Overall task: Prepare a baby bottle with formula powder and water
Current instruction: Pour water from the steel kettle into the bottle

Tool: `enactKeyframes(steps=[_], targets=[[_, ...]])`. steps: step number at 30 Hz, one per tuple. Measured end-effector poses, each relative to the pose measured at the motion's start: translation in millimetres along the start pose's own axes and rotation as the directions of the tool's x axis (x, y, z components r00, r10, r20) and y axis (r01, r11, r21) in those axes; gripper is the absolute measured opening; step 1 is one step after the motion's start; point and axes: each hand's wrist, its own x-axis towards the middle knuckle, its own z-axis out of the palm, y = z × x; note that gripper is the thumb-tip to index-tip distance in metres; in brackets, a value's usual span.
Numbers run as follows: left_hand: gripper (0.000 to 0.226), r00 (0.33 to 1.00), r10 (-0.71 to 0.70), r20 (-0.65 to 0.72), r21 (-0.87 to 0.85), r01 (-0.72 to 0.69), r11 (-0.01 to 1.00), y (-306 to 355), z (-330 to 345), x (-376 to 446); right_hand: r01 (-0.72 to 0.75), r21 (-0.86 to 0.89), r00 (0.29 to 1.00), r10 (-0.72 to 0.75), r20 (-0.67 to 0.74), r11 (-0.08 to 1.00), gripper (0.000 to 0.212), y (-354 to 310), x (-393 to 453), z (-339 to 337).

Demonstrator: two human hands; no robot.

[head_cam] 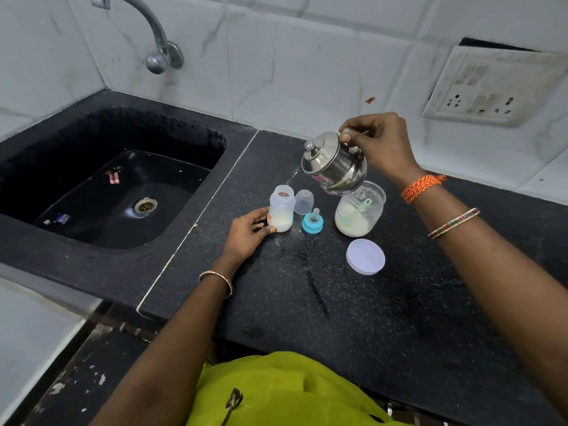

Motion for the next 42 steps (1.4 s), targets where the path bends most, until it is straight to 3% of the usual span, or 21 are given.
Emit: enactKeyframes(steps=[42], targets=[[0.057,0.999,0.033,0.0,0.087,-0.033,0.996,9.3,-2.4,-5.7,-0.001,-0.105,1.0,0.001,-0.003,0.994,0.015,-13.9,-4.5,3.4]])
